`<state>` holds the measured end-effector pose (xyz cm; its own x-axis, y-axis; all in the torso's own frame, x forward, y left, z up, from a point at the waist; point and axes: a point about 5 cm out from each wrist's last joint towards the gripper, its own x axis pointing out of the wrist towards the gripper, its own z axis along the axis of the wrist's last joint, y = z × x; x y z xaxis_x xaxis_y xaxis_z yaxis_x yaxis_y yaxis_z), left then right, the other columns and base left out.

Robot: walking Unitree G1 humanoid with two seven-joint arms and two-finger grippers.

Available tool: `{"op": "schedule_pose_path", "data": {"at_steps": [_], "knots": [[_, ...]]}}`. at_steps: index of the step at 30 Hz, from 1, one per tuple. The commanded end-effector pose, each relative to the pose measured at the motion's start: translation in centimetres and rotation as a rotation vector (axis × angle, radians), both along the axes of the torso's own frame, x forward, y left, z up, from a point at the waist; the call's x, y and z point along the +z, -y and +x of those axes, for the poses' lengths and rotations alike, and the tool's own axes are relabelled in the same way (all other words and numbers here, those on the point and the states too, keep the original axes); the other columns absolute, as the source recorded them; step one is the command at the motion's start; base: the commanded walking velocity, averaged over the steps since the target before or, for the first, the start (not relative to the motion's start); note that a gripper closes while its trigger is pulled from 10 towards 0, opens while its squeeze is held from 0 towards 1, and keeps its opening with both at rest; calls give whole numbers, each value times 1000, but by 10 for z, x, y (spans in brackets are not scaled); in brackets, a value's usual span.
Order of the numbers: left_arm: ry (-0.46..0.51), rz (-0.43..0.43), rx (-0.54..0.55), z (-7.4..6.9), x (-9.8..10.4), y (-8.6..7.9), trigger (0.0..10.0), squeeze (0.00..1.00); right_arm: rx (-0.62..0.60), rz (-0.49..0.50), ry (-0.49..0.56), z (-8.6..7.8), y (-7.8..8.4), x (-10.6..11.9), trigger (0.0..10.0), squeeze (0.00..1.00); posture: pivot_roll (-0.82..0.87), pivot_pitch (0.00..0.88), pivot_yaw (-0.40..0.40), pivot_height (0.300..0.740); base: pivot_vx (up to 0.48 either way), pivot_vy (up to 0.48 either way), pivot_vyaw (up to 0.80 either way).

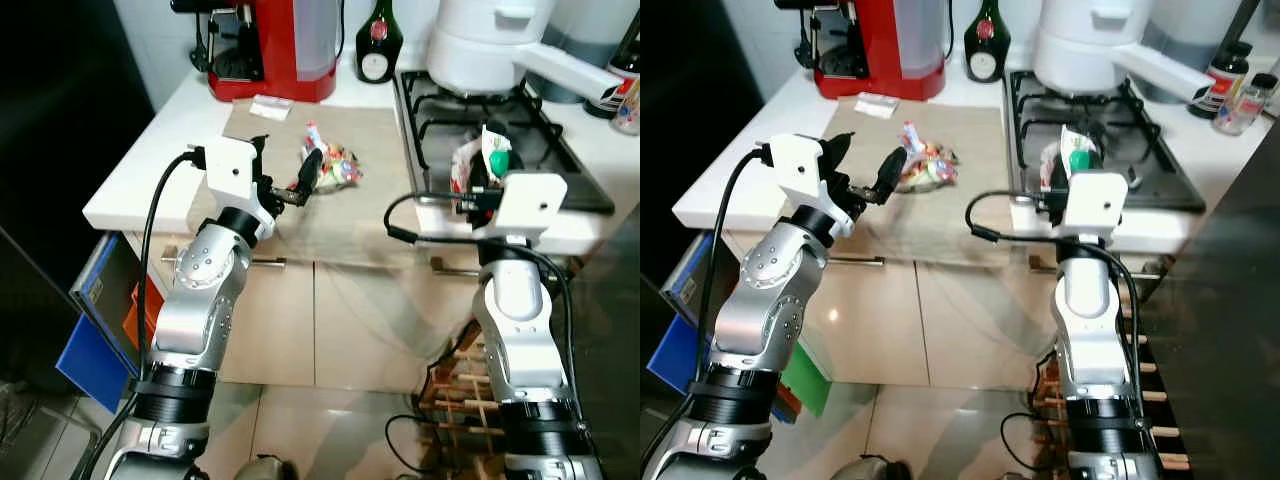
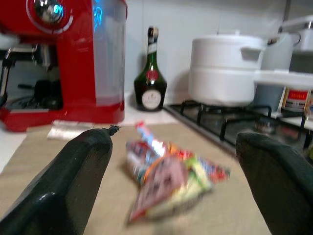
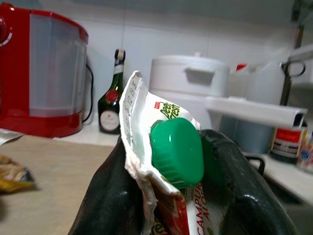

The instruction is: Restocking fridge

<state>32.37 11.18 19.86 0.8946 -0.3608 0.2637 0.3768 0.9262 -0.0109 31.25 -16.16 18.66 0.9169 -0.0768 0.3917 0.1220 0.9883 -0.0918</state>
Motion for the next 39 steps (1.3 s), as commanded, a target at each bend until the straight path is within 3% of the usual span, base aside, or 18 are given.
{"op": "schedule_pose_path", "data": {"at_steps": [1,28,39], "knots": [[-9,16,20,0,-4,-3,10000,0,5,28,-25,3,0,-2,10000,82,-18,0,55,740,-292,0,0],[1,39,12,-2,-8,2,10000,0,8,33,-73,5,-1,-11,10000,86,-24,0,55,740,-262,0,0],[2,38,14,-1,-8,3,10000,0,6,41,-82,5,1,-13,10000,86,-31,0,53,740,0,0,0]]}}
